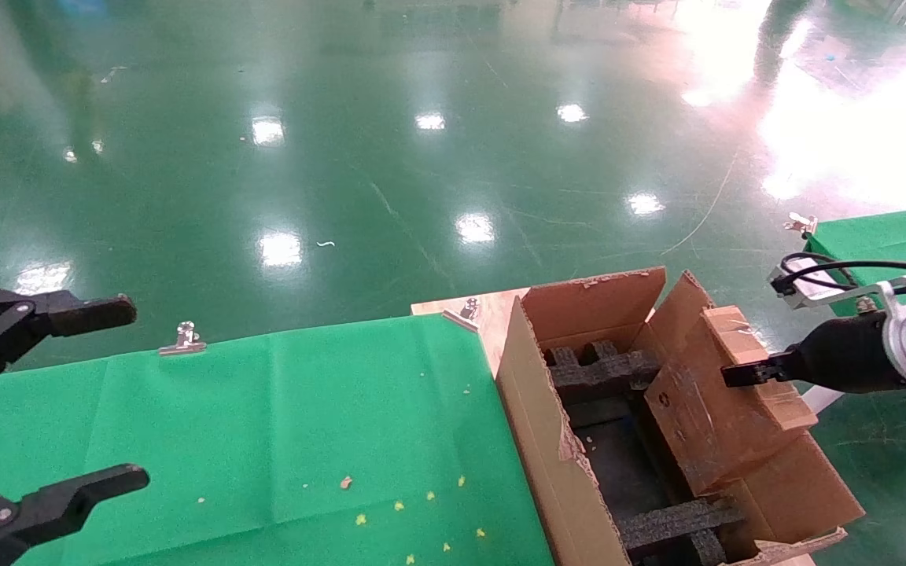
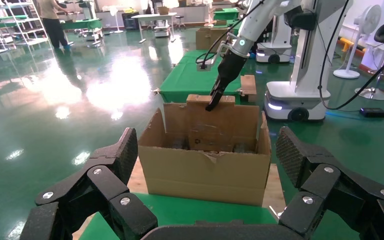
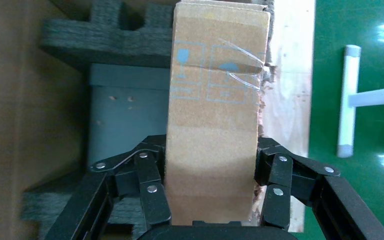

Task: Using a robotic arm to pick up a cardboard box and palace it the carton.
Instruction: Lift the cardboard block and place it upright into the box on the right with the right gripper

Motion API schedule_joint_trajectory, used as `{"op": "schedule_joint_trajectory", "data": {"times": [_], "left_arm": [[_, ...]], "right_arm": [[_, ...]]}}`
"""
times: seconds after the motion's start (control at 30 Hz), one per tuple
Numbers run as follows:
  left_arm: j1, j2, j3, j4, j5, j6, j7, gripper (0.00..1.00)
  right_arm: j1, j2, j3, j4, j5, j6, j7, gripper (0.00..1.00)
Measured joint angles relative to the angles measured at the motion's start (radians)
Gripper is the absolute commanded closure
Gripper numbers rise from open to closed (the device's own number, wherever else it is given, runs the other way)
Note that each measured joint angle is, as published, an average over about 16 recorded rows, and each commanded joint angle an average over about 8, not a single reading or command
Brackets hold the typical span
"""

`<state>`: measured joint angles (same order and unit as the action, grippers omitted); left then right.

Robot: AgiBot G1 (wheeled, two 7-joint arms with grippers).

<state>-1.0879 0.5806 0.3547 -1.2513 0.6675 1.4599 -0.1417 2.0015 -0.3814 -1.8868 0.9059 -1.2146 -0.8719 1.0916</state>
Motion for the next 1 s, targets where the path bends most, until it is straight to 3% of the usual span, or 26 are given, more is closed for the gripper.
{"op": "schedule_joint_trajectory", "data": {"times": [0.5,1.0], "left_arm": [[0.000,0.000,0.000,0.000,0.000,0.000,0.000,0.00],[0.000,0.000,0.000,0.000,0.000,0.000,0.000,0.00]], "right_arm": [[-0.056,-0.027,-0.053,0.064,-0.094,0.115,0.150,1.00],[-0.196,-0.134,-0.059,-0.049,-0.039,0.204,0.131,1.00]]}}
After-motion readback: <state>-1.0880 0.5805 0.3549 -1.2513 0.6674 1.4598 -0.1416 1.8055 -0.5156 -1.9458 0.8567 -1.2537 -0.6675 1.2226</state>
